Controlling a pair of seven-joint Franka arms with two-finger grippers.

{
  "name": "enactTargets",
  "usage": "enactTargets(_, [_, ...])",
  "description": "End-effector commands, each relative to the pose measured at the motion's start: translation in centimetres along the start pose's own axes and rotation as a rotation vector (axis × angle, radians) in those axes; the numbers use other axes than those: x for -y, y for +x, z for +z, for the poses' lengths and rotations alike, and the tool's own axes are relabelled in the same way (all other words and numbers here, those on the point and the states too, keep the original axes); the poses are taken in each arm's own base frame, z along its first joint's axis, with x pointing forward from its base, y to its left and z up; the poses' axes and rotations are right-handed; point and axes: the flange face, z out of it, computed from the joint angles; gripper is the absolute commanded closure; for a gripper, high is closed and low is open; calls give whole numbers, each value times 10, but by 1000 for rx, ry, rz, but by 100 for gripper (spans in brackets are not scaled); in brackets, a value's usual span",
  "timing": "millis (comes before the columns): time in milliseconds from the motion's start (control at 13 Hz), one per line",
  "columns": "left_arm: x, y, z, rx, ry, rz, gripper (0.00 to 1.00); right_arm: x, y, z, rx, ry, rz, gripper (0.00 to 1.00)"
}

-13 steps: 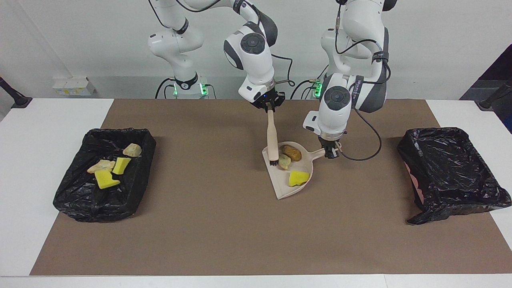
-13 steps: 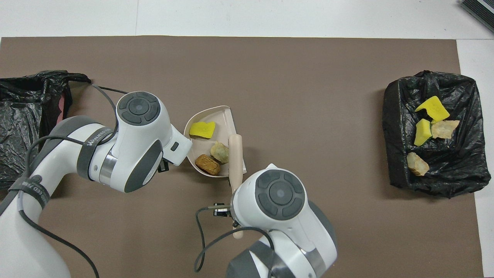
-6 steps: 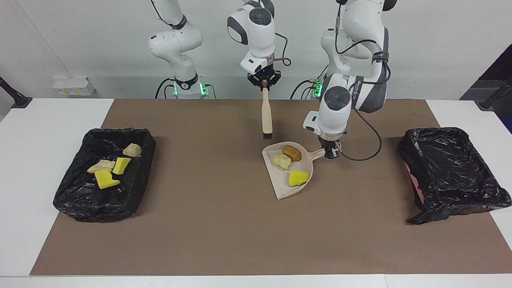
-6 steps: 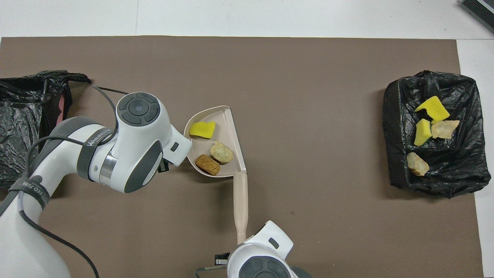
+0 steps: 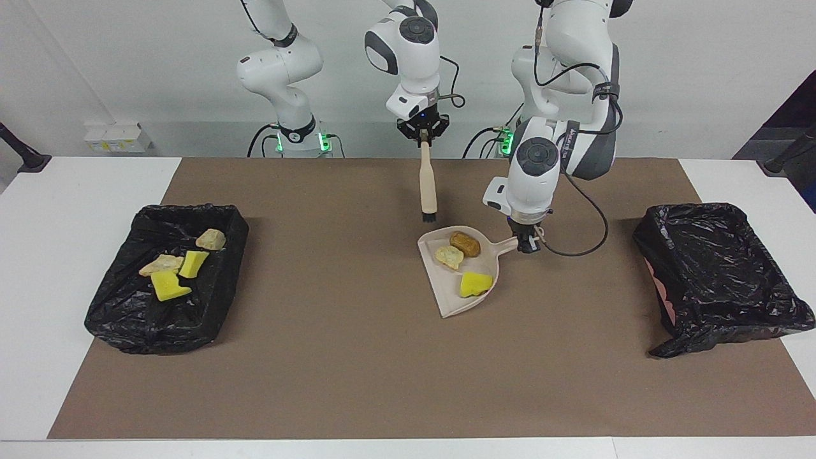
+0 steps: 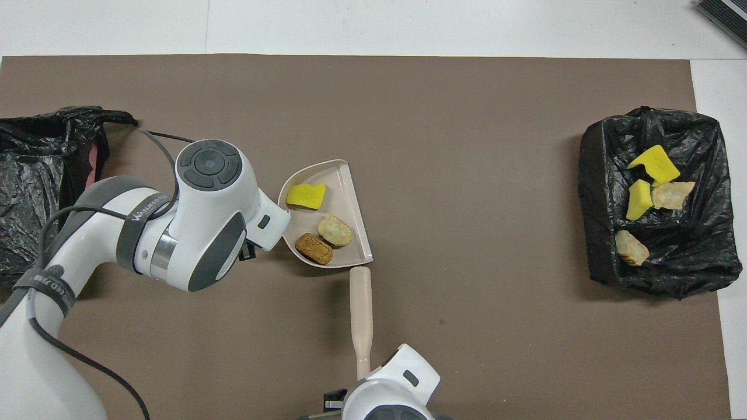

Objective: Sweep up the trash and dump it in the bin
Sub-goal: 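Carry the loaded dustpan with the left gripper toward the nearer bin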

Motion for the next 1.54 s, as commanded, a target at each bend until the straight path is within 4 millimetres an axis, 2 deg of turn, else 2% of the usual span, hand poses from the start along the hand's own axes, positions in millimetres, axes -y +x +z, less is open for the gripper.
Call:
enactTargets(0, [-5,-7,-1,-9,21,4,100,22,-24,23,-14,-10,36,100])
enactTargets(154, [-5,-7,-1,-9,21,5,100,37,-42,44,-25,-31,51,100])
enactTargets(308, [-5,-7,-1,-9,21,10,100,37,-64,73,-43,-50,23,100])
enactTargets(692, [7,-21,7,-47,48,11,100,36,-63,84,-52,-39,30,100])
enactTargets(923, [27,-46,11,-134,13,25,100,35,-56,92,-39,-48,33,80])
enactTargets(1000, [31,-50,11,-141,12,49,100,35,-55,94,-36,-49,34,66])
enactTargets(1077, [38,-61,9,-147,14,34,100,36,-55,93,-36,-48,32,65])
enactTargets(1231, [50,-76,-3,-161,30,42,100,35,-53,94,-33,-50,14,53])
enactTargets(1308, [57,-89,-7,-164,31,46,100,35,-52,93,-33,-50,8,53])
enactTargets(1385, [62,-96,-13,-163,27,44,100,35,-52,94,-32,-51,6,47])
enactTargets(1462, [66,-103,-21,-160,18,55,100,35,-50,95,-30,-50,11,36])
